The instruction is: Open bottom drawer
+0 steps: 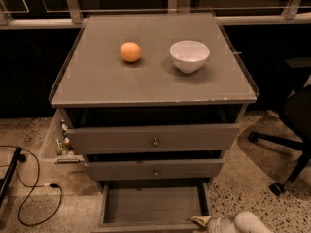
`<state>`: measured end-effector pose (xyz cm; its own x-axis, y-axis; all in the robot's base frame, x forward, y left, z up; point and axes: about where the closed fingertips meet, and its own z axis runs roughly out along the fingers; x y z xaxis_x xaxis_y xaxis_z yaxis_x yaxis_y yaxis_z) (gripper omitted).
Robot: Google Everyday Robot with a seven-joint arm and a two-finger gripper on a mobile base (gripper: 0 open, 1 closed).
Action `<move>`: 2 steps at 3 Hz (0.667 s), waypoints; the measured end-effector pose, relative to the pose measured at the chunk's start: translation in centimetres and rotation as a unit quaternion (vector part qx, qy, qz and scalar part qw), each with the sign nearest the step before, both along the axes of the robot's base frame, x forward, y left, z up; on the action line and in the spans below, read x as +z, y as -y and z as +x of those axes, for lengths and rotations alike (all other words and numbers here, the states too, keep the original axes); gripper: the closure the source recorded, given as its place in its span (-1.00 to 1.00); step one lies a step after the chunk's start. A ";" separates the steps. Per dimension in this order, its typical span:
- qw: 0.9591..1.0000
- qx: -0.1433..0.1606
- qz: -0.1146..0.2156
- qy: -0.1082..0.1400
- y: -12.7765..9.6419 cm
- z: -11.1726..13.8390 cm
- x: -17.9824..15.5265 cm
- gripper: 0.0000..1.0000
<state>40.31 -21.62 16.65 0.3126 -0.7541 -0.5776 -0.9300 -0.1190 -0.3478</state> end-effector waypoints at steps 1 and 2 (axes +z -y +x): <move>1.000 0.000 0.000 0.000 0.0 0.0 0.0 0.16; 1.000 0.000 0.000 0.000 0.0 0.0 0.0 -0.30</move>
Offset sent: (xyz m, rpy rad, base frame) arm 0.0000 0.0000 0.0000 0.0000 0.0000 0.0000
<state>40.31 -21.61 16.64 0.3126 -0.7540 -0.5777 -0.9300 -0.1191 -0.3478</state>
